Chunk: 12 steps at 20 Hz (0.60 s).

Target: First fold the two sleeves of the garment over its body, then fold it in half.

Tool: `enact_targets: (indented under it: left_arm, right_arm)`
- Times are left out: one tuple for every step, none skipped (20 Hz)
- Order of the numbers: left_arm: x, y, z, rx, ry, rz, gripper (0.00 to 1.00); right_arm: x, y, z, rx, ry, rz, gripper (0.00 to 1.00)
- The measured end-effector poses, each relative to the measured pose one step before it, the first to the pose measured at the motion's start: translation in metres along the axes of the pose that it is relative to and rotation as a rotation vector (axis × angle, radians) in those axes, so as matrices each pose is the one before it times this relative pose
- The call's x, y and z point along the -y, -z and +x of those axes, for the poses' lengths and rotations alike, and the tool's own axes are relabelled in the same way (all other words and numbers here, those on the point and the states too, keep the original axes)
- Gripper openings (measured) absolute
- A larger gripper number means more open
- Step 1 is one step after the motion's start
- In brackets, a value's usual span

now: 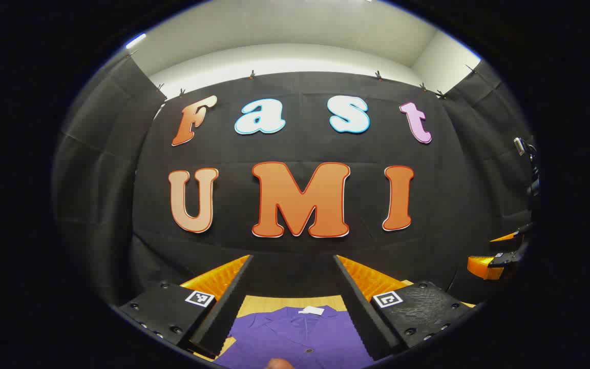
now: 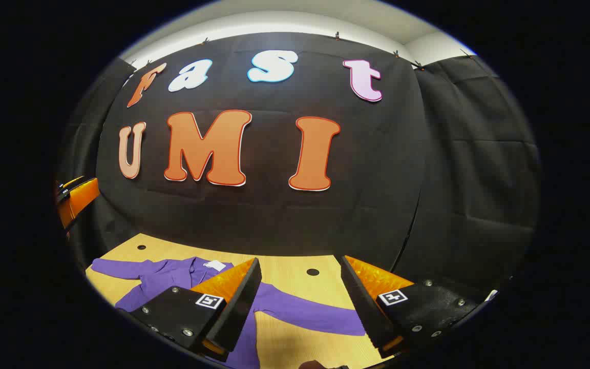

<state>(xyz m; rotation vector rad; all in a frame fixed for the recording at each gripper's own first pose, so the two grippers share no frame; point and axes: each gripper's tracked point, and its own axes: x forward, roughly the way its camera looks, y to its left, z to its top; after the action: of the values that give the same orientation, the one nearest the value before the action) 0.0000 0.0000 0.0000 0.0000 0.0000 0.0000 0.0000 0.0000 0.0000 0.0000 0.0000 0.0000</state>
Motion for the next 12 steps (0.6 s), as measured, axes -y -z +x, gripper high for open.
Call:
enact_targets:
  left_arm:
    - [0.00122, 0.00237, 0.00022, -0.00179, 0.00156, 0.00809, 0.96]
    - [0.001, 0.00022, -0.00096, -0.00087, 0.00294, 0.00635, 0.96]
    - [0.00063, 0.00184, 0.00067, -0.00172, 0.00057, 0.00558, 0.96]
    - [-0.00014, 0.0, 0.00103, -0.00151, 0.00087, 0.00406, 0.94]
    - [-0.00264, 0.0, -0.00006, 0.00326, -0.00712, 0.00311, 0.94]
    - [-0.00144, -0.00177, -0.00004, 0.00165, -0.00256, -0.00182, 0.96]
    - [-0.00093, 0.00056, 0.00118, 0.00017, -0.00181, -0.00139, 0.96]
    - [-0.00089, 0.00002, 0.00149, -0.00112, -0.00138, 0.00028, 0.96]
    - [-0.00199, 0.00147, 0.00015, 0.00052, -0.00309, 0.00094, 0.96]
    - [-0.0014, -0.00061, 0.00019, -0.0005, 0.00005, -0.00031, 0.96]
    - [0.00032, 0.00185, 0.00082, -0.00382, 0.00218, -0.00041, 0.96]
    - [-0.00101, -0.00033, 0.00018, -0.0007, -0.00036, -0.00083, 0.96]
  right_arm:
    - [-0.00036, 0.00105, 0.00053, 0.00016, -0.00185, -0.00006, 0.94]
    - [-0.00276, 0.00155, 0.00035, -0.00133, -0.00583, -0.0025, 0.94]
    - [-0.00143, 0.00083, 0.00042, -0.0006, -0.00119, -0.00433, 0.94]
    - [-0.00158, 0.00072, 0.00081, 0.00036, -0.0044, -0.00354, 0.94]
    - [-0.00063, -0.00012, 0.00108, -0.00017, 0.00144, -0.00387, 0.94]
    - [-0.00113, -0.00152, 0.00115, 0.005, -0.00409, -0.00002, 0.94]
    - [0.00017, -0.0014, 0.00152, 0.00362, 0.00334, -0.00145, 0.94]
    - [0.00011, 0.00063, 0.00165, 0.00048, 0.00088, 0.00347, 0.94]
    - [0.00002, -0.0007, 0.0007, -0.001, 0.0015, 0.00532, 0.94]
    - [-0.00012, -0.00047, -0.00006, 0.00077, -0.00168, 0.00652, 0.94]
    - [-0.00057, -0.00179, 0.00005, 0.00313, -0.00037, 0.00463, 0.94]
    - [0.00039, -0.00066, 0.00013, 0.00348, 0.00181, 0.0013, 0.94]
